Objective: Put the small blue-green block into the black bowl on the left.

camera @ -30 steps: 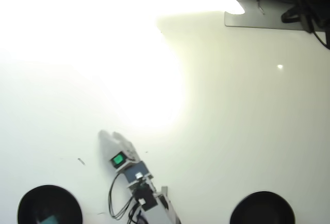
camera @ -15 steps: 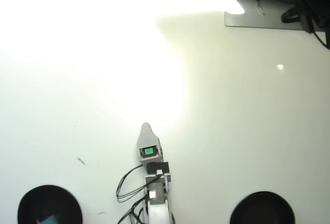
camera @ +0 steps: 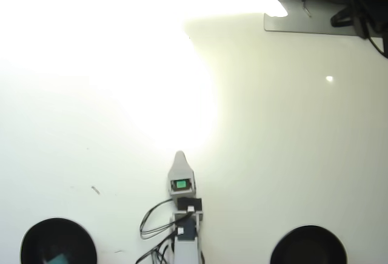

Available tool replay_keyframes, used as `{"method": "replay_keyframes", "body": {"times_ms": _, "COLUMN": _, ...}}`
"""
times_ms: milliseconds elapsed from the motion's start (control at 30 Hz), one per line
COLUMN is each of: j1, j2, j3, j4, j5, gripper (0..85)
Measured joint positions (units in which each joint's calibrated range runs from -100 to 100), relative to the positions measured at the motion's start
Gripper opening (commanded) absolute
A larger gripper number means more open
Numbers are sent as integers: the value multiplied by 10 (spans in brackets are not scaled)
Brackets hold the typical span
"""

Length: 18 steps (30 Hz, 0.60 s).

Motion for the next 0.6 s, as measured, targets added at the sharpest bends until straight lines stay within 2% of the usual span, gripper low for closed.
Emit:
{"method": "replay_keyframes", "body": {"times_ms": 67, "j1": -5, "j2": 0, "j3": -33, "j4": 34, "j5": 0, "gripper": 360}}
{"method": "replay_keyframes", "body": {"times_ms": 167, "j1": -9, "j2": 0, "j3": -87, "j4": 92, "j5": 0, "gripper": 414}}
{"method": "replay_keyframes", "body": {"times_ms": 267, "j1": -11, "j2": 0, "j3": -101, "j4": 112, "j5": 10, "gripper": 421}}
{"method": "replay_keyframes", "body": {"times_ms": 333, "j1": -11, "j2": 0, "j3": -114, "j4": 116, "j5": 20, "gripper": 455}}
{"method": "replay_keyframes", "body": {"times_ms": 600, "j1": -9, "j2": 0, "j3": -124, "j4": 117, "j5": 81, "gripper": 494}}
